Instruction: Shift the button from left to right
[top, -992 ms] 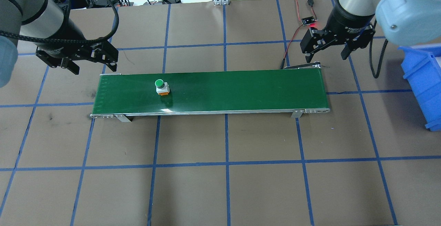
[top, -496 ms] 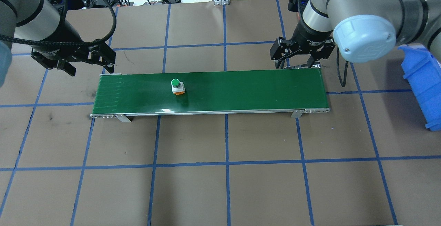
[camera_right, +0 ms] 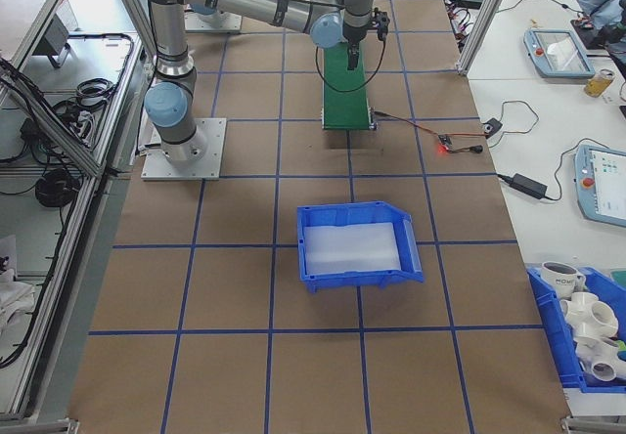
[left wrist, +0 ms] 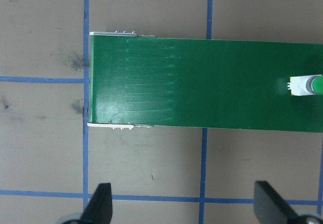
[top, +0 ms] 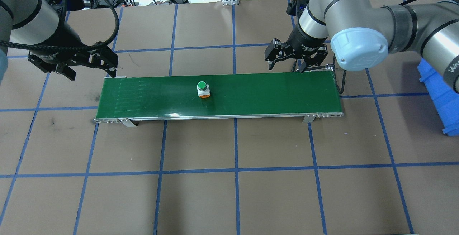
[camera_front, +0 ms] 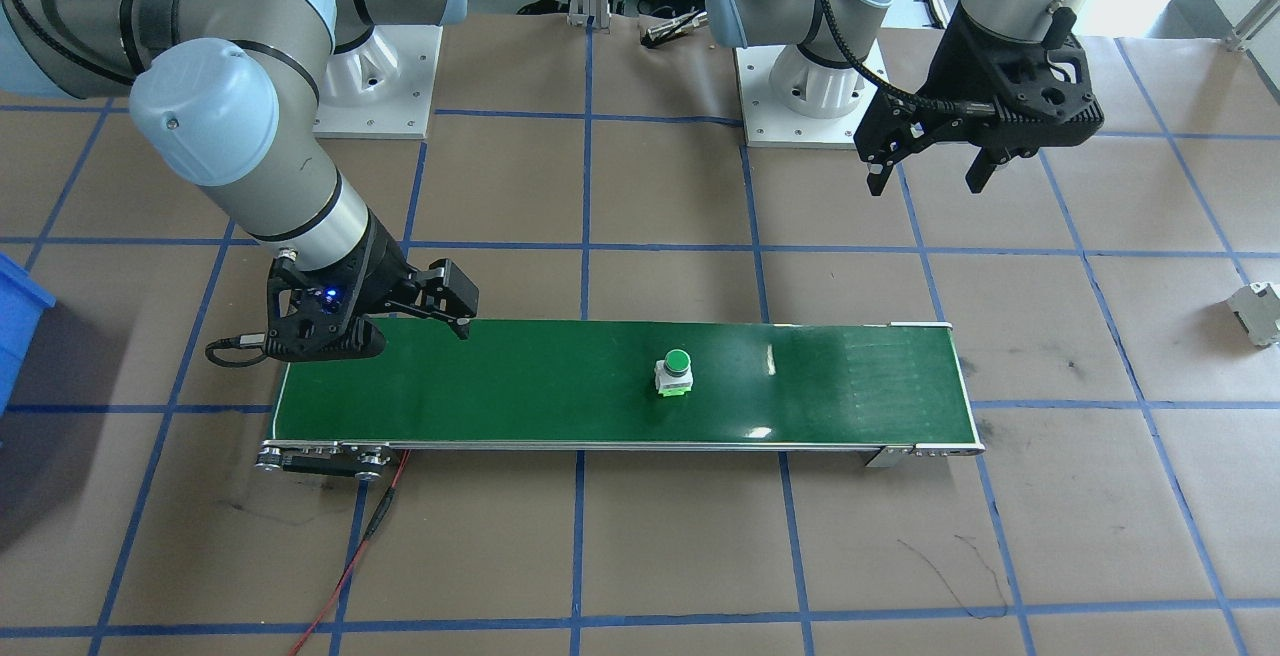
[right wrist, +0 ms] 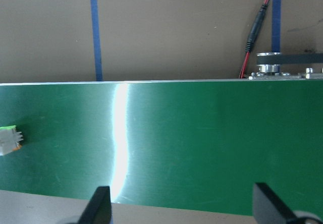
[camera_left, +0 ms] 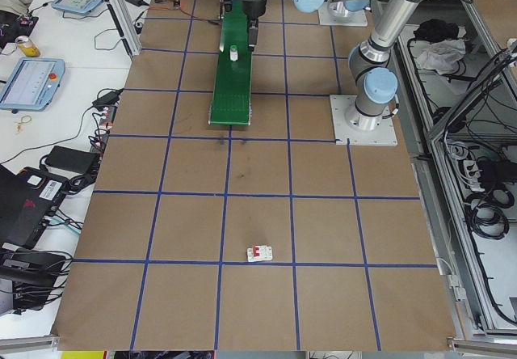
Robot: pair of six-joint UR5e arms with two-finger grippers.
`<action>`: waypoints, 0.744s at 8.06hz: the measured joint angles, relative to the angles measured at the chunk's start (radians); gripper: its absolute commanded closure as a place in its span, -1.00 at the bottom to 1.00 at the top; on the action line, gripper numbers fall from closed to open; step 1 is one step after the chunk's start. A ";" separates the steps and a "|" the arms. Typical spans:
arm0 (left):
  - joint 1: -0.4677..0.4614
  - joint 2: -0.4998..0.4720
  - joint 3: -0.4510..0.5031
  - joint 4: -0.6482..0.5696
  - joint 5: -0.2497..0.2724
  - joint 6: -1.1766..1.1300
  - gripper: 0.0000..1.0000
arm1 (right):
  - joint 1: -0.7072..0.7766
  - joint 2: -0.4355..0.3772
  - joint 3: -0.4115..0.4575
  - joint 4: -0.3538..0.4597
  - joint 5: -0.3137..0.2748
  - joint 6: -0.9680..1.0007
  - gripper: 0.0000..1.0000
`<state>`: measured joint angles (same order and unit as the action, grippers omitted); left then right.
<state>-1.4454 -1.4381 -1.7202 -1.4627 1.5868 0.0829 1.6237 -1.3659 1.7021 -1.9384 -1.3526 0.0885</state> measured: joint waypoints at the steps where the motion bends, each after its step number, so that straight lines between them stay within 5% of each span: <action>1: 0.000 0.000 -0.001 0.002 -0.001 0.000 -1.00 | 0.010 0.003 0.000 -0.013 0.014 0.026 -1.00; 6: 0.000 0.000 -0.005 0.009 -0.001 0.000 -1.00 | 0.154 0.065 0.002 -0.127 -0.005 0.201 -1.00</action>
<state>-1.4450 -1.4380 -1.7248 -1.4540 1.5862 0.0828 1.7775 -1.3012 1.7038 -2.0651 -1.3577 0.2896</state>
